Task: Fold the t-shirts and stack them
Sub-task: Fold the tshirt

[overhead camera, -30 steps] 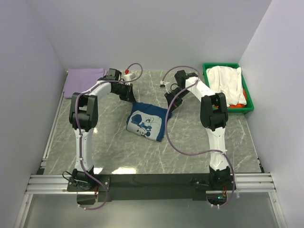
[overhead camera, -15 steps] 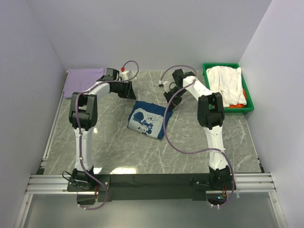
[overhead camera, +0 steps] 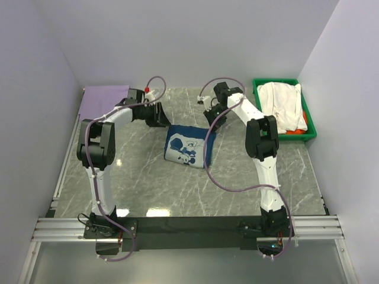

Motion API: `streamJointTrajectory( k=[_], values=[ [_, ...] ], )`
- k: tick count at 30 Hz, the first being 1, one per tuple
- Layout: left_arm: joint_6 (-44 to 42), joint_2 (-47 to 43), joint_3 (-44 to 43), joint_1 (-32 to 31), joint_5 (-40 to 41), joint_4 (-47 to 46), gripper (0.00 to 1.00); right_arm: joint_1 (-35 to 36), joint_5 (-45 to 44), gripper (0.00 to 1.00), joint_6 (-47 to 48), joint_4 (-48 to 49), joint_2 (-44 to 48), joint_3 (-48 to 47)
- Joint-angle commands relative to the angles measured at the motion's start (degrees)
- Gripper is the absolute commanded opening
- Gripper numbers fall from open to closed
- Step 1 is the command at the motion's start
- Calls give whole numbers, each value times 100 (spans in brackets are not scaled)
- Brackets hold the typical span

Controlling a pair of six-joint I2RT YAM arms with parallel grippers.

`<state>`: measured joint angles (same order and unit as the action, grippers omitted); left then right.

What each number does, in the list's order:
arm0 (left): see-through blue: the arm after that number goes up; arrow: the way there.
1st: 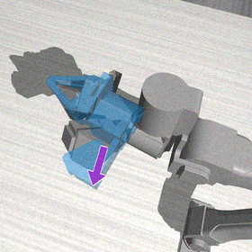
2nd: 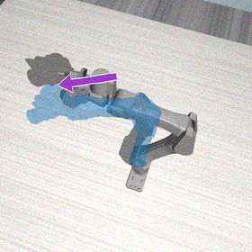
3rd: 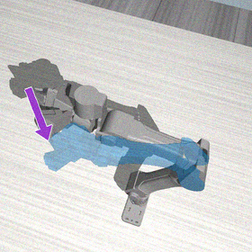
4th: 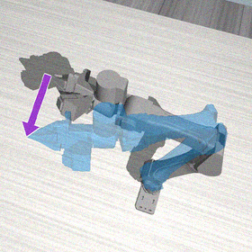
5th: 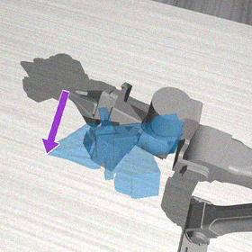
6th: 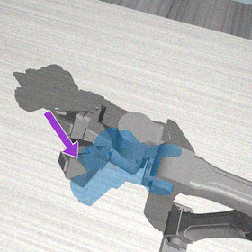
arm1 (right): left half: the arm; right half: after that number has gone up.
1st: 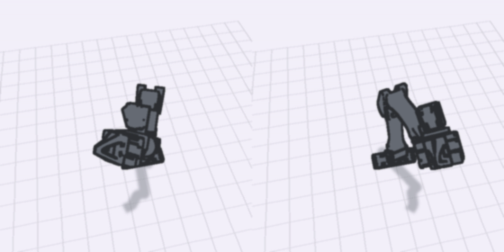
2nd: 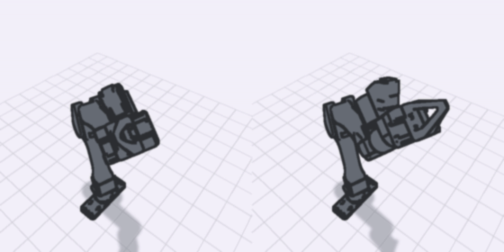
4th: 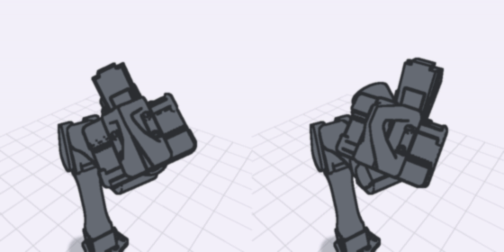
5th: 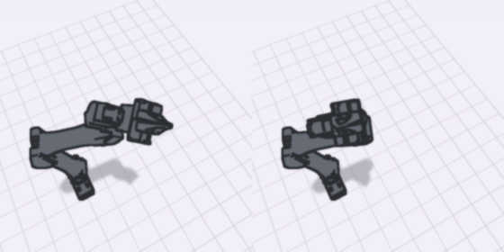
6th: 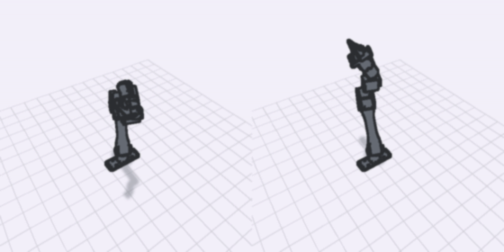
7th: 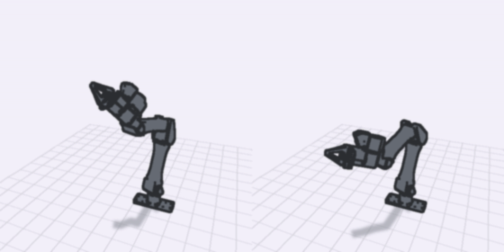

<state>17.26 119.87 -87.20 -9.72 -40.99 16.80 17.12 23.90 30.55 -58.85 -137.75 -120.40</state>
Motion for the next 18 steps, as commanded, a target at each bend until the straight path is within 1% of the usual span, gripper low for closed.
streamJointTrajectory(
  k=[1,3,4,5,6,7,9,10,11,12,14,16,17,18],
  values=[
    [454,-148,238,-118,99,-80,47,45,-639,21,-118,602,38,-511],
    [576,-166,369,-136,-22,-141,46,37,-799,36,-242,726,187,-493],
    [603,-175,475,-171,-40,-220,45,37,-834,49,-294,743,414,-441],
    [595,-175,502,-197,-66,-238,45,45,-808,60,-356,796,555,-240],
    [612,-175,519,-215,-145,-273,43,54,-730,62,-452,779,704,-125],
    [647,-175,554,-232,-155,-343,42,54,-590,62,-496,744,984,-11],
    [717,-193,607,-241,-155,-440,38,72,-72,61,-628,507,1224,279],
    [726,-184,616,-259,-172,-484,37,98,200,57,-646,358,1399,315],
    [735,-149,608,-268,-164,-484,35,107,794,55,-742,113,1461,437],
    [727,-114,581,-276,-146,-467,32,124,1061,52,-752,-11,1514,517],
    [735,-9,494,-294,-102,-467,29,247,1475,45,-700,-431,1532,666],
    [709,79,327,-294,-6,-397,24,387,1836,40,-542,-740,1358,772],
    [657,167,257,-294,64,-240,20,432,1890,38,-402,-1012,1278,798],
    [621,203,178,-285,126,-177,18,458,1942,38,-365,-1101,1147,833]
  ],
)
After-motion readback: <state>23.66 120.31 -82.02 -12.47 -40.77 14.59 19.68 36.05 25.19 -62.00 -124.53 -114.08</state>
